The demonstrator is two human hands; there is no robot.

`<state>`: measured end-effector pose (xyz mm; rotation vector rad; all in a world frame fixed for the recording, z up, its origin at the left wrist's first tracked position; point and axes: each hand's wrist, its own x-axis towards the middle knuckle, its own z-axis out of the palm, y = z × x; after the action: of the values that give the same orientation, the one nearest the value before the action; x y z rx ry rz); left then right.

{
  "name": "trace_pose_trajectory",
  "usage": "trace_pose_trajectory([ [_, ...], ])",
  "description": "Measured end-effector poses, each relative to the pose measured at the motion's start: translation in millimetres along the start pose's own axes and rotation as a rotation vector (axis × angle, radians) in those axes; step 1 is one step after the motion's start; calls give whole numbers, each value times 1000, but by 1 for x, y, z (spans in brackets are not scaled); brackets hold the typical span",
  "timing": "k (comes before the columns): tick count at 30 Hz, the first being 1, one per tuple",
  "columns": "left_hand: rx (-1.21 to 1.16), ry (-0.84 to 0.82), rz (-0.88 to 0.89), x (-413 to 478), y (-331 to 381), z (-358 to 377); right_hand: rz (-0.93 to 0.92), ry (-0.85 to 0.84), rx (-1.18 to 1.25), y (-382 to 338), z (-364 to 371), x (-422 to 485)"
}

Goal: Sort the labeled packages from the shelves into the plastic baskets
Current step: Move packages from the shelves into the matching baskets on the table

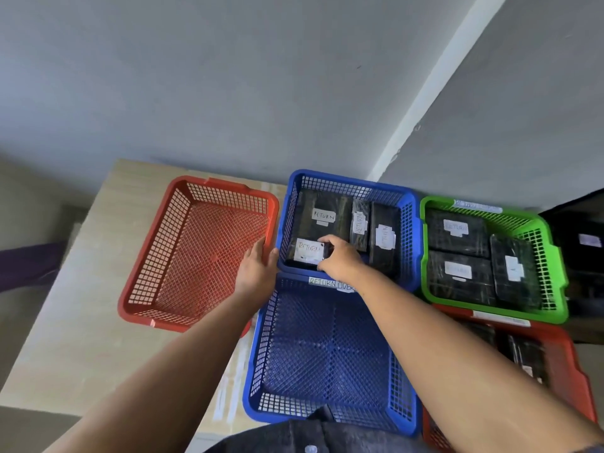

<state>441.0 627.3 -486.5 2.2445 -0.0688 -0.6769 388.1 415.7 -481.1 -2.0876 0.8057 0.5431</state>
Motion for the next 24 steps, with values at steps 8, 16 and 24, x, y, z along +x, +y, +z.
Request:
trace_pose_trajectory([
  [8,9,-21,16,10,-11,-1,-13,161,-2,-4,15,2],
  [16,23,-39,10,6,-8,-5,0,187,-84,-6,11,7],
  [24,74,-6,0,6,-2,-10,-60,61,-156,-1,4,3],
])
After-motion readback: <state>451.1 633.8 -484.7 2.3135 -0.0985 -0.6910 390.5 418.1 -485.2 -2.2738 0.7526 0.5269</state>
